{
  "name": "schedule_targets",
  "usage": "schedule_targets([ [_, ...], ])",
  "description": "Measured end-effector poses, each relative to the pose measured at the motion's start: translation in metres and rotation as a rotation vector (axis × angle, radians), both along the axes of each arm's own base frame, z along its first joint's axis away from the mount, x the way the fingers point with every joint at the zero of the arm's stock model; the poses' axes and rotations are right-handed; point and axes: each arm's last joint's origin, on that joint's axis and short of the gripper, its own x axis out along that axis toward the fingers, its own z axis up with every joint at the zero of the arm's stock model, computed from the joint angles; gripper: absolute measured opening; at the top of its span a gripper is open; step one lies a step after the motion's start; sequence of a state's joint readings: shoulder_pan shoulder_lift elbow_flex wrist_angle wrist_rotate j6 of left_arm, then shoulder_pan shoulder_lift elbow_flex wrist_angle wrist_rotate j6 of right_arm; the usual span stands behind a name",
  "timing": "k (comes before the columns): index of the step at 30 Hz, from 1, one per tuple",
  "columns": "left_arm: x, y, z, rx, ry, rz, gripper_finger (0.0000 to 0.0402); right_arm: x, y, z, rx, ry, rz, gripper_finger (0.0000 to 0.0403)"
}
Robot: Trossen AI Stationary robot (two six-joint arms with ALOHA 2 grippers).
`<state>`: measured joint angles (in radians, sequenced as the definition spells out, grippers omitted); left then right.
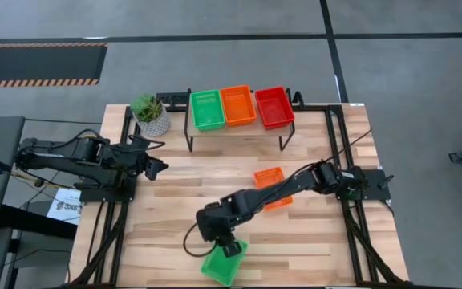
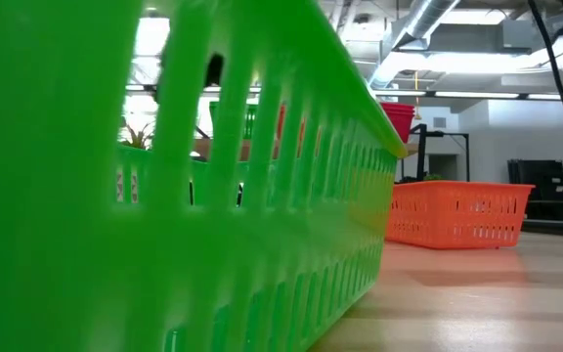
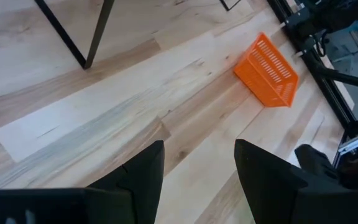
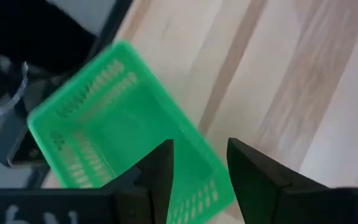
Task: Stack baskets on shelf by color
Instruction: Stack the green bin on top of the green bin on the shelf
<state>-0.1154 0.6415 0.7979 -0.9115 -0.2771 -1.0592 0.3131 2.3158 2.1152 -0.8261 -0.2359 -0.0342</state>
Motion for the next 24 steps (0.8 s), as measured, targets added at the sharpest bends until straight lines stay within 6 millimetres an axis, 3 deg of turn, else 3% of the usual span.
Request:
schedule_targets([
  [12,-0.003,0.001,-0.003,0.016,0.053,0.000,0.0183,0.002,0.001,0.003,-0.072,-0.095,0.110,0.0168],
  [24,-0.003,0.001,-0.003,0.032,0.053,-0.003,0.0183,0.012,0.006,-0.031,-0.080,-0.074,0.169,0.0164],
])
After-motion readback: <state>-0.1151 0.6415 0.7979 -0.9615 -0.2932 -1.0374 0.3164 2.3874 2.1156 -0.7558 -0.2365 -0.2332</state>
